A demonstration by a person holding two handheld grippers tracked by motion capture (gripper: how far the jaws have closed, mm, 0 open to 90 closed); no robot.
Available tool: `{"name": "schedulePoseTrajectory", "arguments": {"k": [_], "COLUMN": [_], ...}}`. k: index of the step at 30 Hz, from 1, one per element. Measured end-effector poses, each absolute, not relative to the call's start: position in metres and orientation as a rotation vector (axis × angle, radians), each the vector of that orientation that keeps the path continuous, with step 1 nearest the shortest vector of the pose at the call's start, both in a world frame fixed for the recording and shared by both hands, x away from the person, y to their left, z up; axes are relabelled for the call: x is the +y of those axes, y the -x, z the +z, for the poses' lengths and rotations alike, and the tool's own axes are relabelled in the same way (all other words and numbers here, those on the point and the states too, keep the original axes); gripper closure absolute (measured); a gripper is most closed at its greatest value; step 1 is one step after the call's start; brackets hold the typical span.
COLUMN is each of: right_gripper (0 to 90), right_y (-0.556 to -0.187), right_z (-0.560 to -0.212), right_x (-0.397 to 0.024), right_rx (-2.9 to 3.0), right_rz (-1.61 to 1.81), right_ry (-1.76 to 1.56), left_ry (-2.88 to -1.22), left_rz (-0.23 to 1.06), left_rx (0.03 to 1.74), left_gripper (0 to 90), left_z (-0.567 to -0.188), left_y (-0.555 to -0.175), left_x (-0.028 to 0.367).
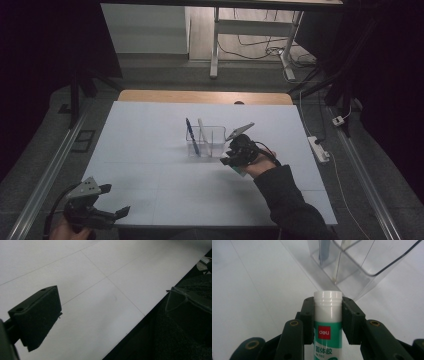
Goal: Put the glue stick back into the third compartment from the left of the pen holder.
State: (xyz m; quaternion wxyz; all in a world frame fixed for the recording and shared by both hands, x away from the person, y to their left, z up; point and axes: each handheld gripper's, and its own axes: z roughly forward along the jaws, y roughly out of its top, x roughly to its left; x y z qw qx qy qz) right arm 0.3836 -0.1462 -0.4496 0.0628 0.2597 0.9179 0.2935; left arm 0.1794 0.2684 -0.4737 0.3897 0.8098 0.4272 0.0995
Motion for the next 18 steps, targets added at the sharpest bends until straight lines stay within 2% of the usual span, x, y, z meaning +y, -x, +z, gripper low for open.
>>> {"name": "schedulePoseTrajectory", "arguments": {"k": [18], "right_gripper": [65.5], "right_y": [-0.388], "right_z": [-0.417], "right_x": [-0.152], "right_rx": [2.551], "right_rz": [1.139], "right_ry": [-0.797], "left_ry": [-2.052], "left_rz": [0.245], "left_rx": [1.097], "left_gripper": [0.4], "left_z": [-0.474], "left_y": [-0.180], "left_x": [0.269]}}
